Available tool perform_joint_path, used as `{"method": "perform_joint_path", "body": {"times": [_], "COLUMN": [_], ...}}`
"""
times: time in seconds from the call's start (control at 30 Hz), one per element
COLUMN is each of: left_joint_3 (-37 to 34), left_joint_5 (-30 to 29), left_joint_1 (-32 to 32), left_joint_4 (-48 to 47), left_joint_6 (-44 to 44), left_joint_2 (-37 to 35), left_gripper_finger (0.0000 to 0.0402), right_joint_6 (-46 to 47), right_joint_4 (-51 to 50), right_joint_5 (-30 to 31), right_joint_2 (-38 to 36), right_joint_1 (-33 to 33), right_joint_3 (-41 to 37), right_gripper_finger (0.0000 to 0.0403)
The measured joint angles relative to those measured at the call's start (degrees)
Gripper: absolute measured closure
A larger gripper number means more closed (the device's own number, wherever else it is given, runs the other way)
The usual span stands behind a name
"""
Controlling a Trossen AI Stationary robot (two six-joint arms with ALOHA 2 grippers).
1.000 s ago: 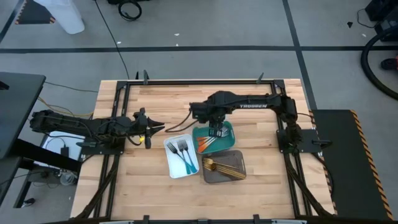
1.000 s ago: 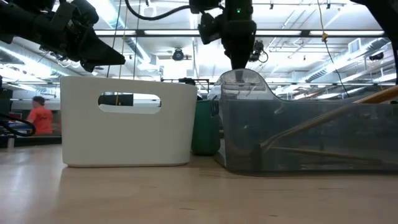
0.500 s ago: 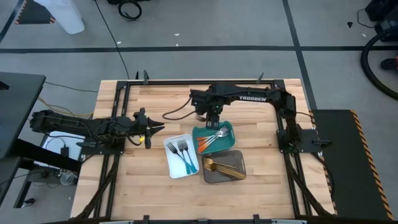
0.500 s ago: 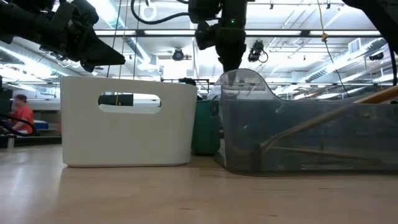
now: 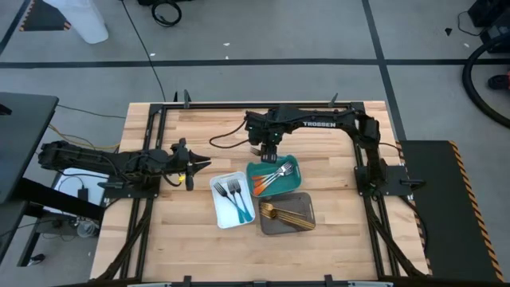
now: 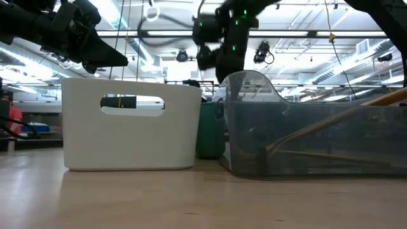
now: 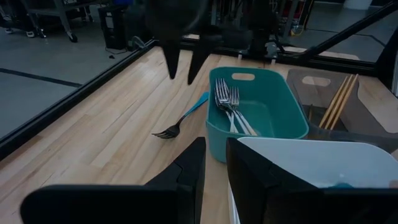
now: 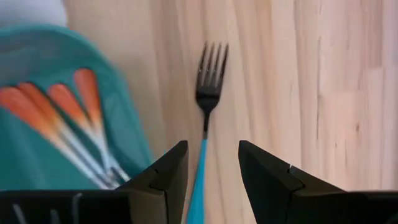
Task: Sort silverware by color (type)
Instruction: Put the blue fork into the white bin
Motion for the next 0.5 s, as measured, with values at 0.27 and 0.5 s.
{"method": "perform_joint_path", "body": {"times": [0.27,0.5], "left_joint_3": [0.00,0.00], "left_joint_5": [-0.02,-0.04], "left_joint_1": [-0.02,0.07], "left_joint_4": [0.03,0.42], "left_joint_6": [1.48,4.87], "left_joint_2": [-0.02,-0.01], "left_gripper_finger": [0.0331,0.0331], "right_joint_6": [-3.70,-6.46], "right_joint_4": [13.05,23.26], "right_joint_5": [-5.28,-5.02], "right_joint_2": [-0.01,0.02], "right_joint_1": [-3.05,-4.34], "right_joint_3": [-6.81,-11.73], "right_gripper_finger": [0.0251,0.0251]}}
